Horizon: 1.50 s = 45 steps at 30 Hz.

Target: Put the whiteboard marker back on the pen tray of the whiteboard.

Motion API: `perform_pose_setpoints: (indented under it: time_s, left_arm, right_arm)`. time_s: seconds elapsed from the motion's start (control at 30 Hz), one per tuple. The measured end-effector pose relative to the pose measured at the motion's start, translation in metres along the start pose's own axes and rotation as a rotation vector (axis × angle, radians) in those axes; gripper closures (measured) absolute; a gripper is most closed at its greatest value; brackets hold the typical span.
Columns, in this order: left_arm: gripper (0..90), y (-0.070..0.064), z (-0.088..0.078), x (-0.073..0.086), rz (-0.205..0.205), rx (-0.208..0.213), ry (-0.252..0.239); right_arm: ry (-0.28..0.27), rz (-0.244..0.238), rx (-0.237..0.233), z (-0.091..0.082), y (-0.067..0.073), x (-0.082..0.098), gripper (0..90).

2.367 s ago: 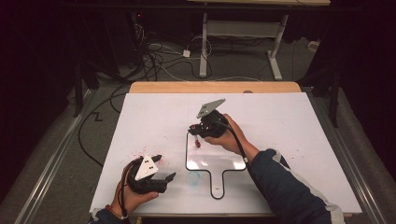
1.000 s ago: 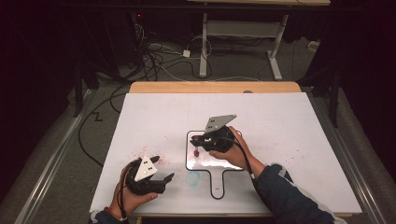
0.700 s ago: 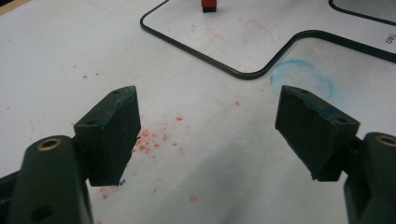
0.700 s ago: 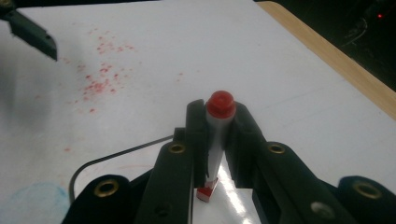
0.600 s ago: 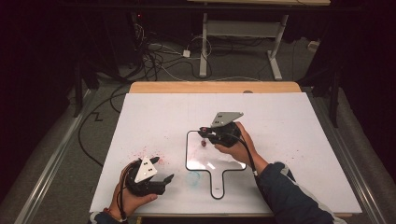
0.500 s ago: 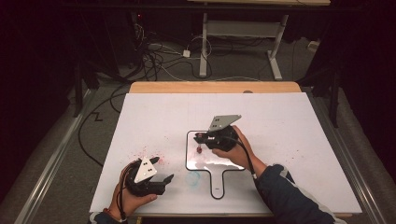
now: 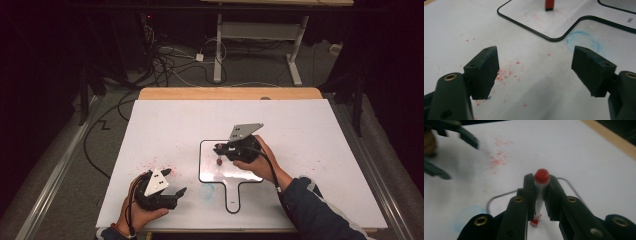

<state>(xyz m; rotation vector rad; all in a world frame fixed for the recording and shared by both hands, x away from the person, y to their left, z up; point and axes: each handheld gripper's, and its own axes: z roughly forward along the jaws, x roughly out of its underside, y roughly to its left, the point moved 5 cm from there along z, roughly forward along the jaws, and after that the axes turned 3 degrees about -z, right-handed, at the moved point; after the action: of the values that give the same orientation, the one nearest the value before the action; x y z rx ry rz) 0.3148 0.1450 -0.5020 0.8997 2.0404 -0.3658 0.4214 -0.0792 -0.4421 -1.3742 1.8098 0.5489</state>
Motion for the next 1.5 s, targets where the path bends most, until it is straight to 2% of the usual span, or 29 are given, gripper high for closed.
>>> perform_pose_setpoints:
  time_s: [0.03,0.1,0.13,0.2,0.23,0.3,0.37,0.43,0.47,0.5,0.6,0.67,0.73,0.77,0.83,0.87,0.93,1.03,1.1,1.2,1.3,1.33,1.4,1.5]
  left_arm:
    - [21.3,0.000,0.000,0.000,0.003,0.001,0.000]
    - [21.3,-0.001,0.000,0.000,0.004,0.003,-0.002]
    - [21.3,-0.001,0.000,0.000,0.004,0.004,-0.001]
    - [21.3,-0.001,0.000,0.000,0.004,0.004,-0.001]
    - [21.3,-0.001,0.000,0.000,0.004,0.003,-0.002]
    - [21.3,-0.001,0.000,0.000,0.003,0.004,-0.003]
    - [21.3,-0.001,0.000,0.000,0.004,0.004,-0.003]
    - [21.3,-0.001,0.000,-0.001,0.004,0.004,-0.002]
    - [21.3,-0.001,0.000,-0.001,0.004,0.006,-0.002]
    - [21.3,-0.001,0.000,-0.001,0.004,0.006,-0.001]
    - [21.3,-0.001,0.000,-0.001,0.006,0.008,0.001]
    - [21.3,-0.002,0.000,-0.001,0.006,0.009,-0.001]
    - [21.3,-0.001,0.000,-0.001,0.004,0.009,-0.003]
    - [21.3,-0.001,0.000,-0.001,0.003,0.010,-0.003]
    - [21.3,-0.001,0.000,0.000,0.006,0.009,-0.001]
    - [21.3,-0.001,0.000,0.000,0.007,0.010,-0.001]
    - [21.3,-0.001,0.000,0.000,0.006,0.012,-0.001]
    - [21.3,-0.001,0.000,0.000,0.004,0.013,-0.001]
    - [21.3,-0.002,-0.001,-0.001,0.006,0.013,-0.003]
    - [21.3,-0.002,-0.001,-0.001,0.007,0.012,-0.003]
    - [21.3,-0.001,-0.001,0.000,0.006,0.012,-0.002]
    - [21.3,-0.001,-0.001,0.000,0.006,0.012,-0.002]
    - [21.3,-0.001,-0.001,0.000,0.006,0.013,-0.002]
    - [21.3,-0.002,0.000,-0.001,0.005,0.014,-0.004]
  right_arm:
    - [0.002,-0.005,-0.015,0.000,0.005,-0.001,81.4]
    - [0.002,-0.011,-0.079,-0.001,0.020,-0.002,81.5]
    - [0.003,-0.013,-0.086,-0.002,0.023,-0.002,81.4]
    - [0.014,-0.038,-0.075,-0.005,0.026,-0.001,81.5]
    - [0.026,-0.034,-0.057,-0.007,0.023,0.001,81.4]
    - [0.054,-0.058,0.023,-0.012,0.015,0.004,81.5]
    - [0.060,-0.044,0.049,-0.015,0.008,0.006,81.5]
    - [0.040,-0.037,0.024,-0.015,0.010,0.007,81.4]
    - [0.031,-0.026,-0.002,-0.015,0.012,0.007,81.4]
    - [0.015,-0.006,-0.051,-0.013,0.018,0.006,81.5]
    - [0.003,-0.008,-0.099,-0.010,0.026,0.004,81.5]
    - [0.012,-0.016,-0.084,-0.010,0.026,0.003,81.4]
    - [0.043,-0.062,0.011,-0.010,0.018,0.003,81.5]
    - [0.050,-0.072,0.036,-0.010,0.014,0.002,81.4]
    - [0.042,-0.033,0.016,-0.009,0.009,0.003,81.4]
    - [0.039,-0.038,0.005,-0.009,0.010,0.002,81.4]
    - [0.029,-0.020,-0.067,-0.008,0.020,0.001,81.4]
    - [0.022,-0.033,-0.129,-0.006,0.036,-0.001,81.4]
    - [0.022,-0.049,-0.125,-0.005,0.039,-0.002,81.5]
    - [0.034,-0.040,-0.116,-0.007,0.036,-0.001,81.5]
    - [0.063,-0.054,-0.062,-0.012,0.028,0.001,81.5]
    - [0.067,-0.038,-0.057,-0.015,0.025,0.003,81.5]
    - [0.064,-0.029,-0.062,-0.017,0.024,0.005,81.5]
    - [0.055,-0.038,-0.078,-0.016,0.029,0.004,81.5]
